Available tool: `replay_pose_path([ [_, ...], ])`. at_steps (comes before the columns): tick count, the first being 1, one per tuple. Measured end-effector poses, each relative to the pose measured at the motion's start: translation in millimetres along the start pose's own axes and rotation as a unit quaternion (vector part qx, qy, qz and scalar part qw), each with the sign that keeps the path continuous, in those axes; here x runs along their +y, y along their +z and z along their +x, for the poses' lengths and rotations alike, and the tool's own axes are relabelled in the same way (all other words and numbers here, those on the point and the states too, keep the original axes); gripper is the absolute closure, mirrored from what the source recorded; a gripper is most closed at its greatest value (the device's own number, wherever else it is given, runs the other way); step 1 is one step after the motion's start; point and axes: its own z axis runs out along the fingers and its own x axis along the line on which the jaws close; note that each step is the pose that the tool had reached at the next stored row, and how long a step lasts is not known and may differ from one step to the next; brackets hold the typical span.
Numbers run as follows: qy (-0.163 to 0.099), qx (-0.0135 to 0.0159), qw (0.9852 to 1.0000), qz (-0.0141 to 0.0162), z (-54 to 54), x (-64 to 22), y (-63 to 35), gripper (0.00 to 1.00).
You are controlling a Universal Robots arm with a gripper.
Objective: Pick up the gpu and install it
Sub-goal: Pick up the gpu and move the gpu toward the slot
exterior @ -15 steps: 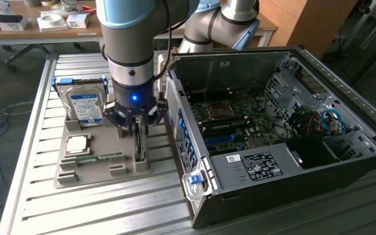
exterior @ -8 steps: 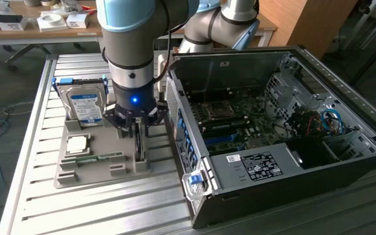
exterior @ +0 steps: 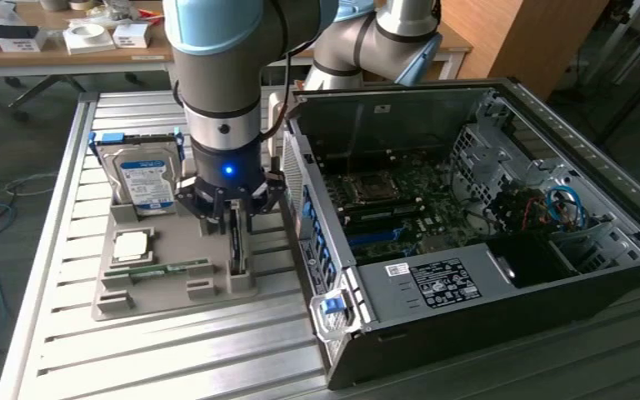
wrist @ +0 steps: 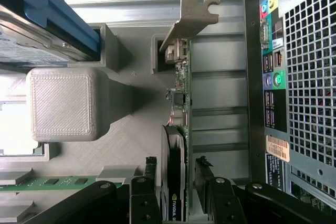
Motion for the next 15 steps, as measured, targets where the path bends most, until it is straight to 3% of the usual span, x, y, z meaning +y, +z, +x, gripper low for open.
replay_pose_path([
  [15, 0.000, 0.0000, 1.0000, 0.0000, 1.1, 0.3, 3.0, 0.57],
])
